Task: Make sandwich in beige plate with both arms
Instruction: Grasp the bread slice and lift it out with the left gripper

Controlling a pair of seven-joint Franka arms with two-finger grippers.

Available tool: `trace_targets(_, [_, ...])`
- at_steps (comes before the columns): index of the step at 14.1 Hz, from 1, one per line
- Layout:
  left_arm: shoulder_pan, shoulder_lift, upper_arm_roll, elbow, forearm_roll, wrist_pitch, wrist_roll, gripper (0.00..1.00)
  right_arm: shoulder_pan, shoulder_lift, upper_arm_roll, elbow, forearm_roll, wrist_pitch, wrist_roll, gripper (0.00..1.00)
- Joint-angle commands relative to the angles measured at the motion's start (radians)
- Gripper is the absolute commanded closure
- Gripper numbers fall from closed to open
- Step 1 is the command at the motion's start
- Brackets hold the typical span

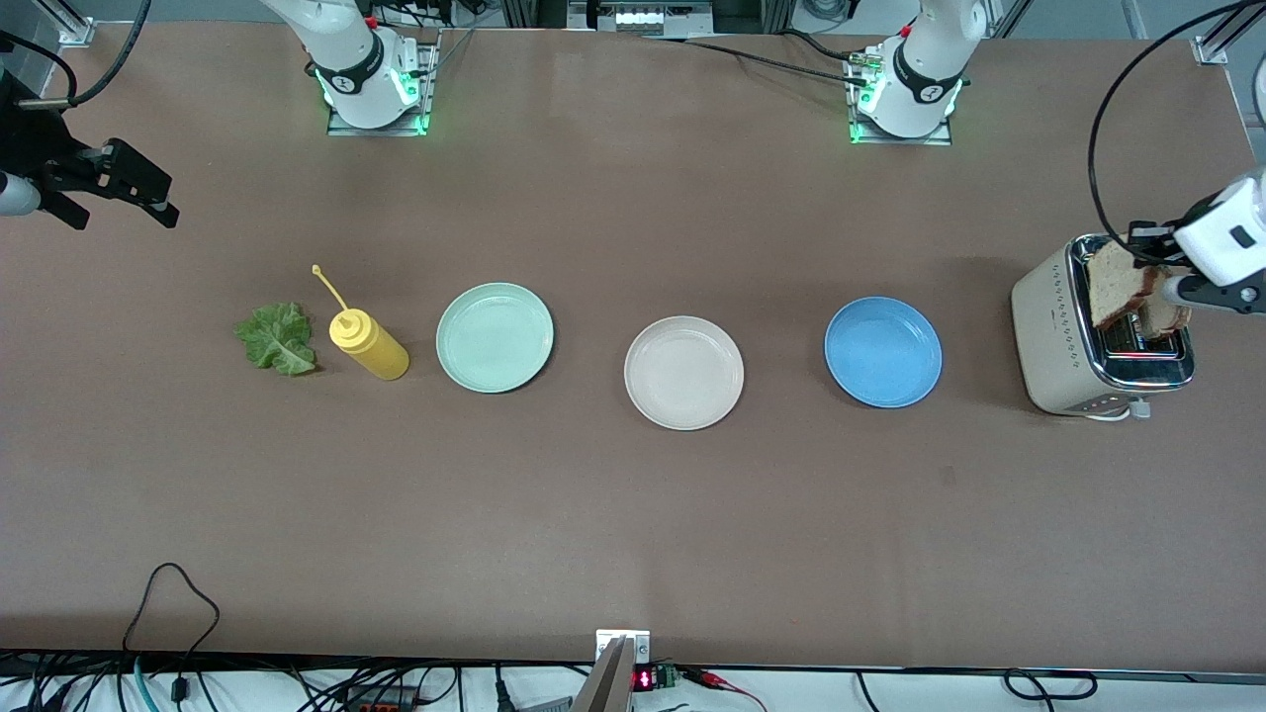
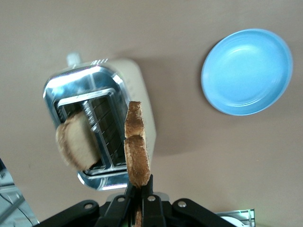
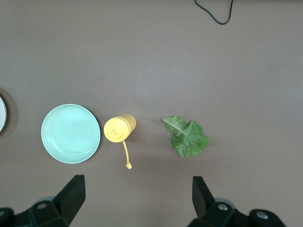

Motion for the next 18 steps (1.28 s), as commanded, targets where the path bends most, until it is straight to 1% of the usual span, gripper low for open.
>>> trace_targets(1, [0.006,0.036,-0.095,0.036,-0.009,-0.026,-0.034,0.95,0.001,-0.021,-0.001,-0.014,0.014,-0.009,0.007,0.0])
trace_targets(2, [0.004,0.056,-0.115,0.038,-0.08,-0.024,-0.057,0.95,0.001,-0.021,0.001,-0.014,0.014,-0.009,0.007,0.0])
trace_targets(3, [0.004,0.073,-0.122,0.038,-0.169,-0.02,-0.061,0.95,0.001,-0.021,0.001,-0.014,0.014,-0.009,0.007,0.0])
trace_targets(5, [0.003,0.143,-0.123,0.038,-0.333,0.005,-0.064,0.95,0.001,-0.021,-0.001,-0.014,0.014,-0.009,0.007,0.0])
trace_targets(9, [-0.016,0.28,-0.163,0.029,-0.646,0.146,-0.051,0.95,0.001,-0.021,0.001,-0.015,0.014,-0.009,0.007,0.0])
trace_targets(11, [-0.026,0.347,-0.206,0.021,-0.822,0.222,-0.048,0.95,0.001,-0.021,0.001,-0.015,0.014,-0.009,0.007,0.0])
trace_targets(13, [-0.037,0.418,-0.233,0.016,-0.978,0.281,-0.029,0.95,0.001,-0.019,-0.001,-0.015,0.014,-0.009,0.007,0.0])
trace_targets(15, [-0.051,0.475,-0.247,0.016,-1.132,0.332,0.033,0.95,0.001,-0.015,0.001,-0.017,0.014,-0.009,0.004,0.0])
trace_targets(16, [-0.08,0.502,-0.247,0.015,-1.198,0.359,0.084,0.95,0.001,-0.015,0.001,-0.02,0.014,-0.008,0.004,0.0])
trace_targets(18, [-0.129,0.573,-0.247,-0.008,-1.317,0.462,0.269,0.96,0.001,-0.012,-0.001,-0.021,0.012,-0.008,0.004,0.0])
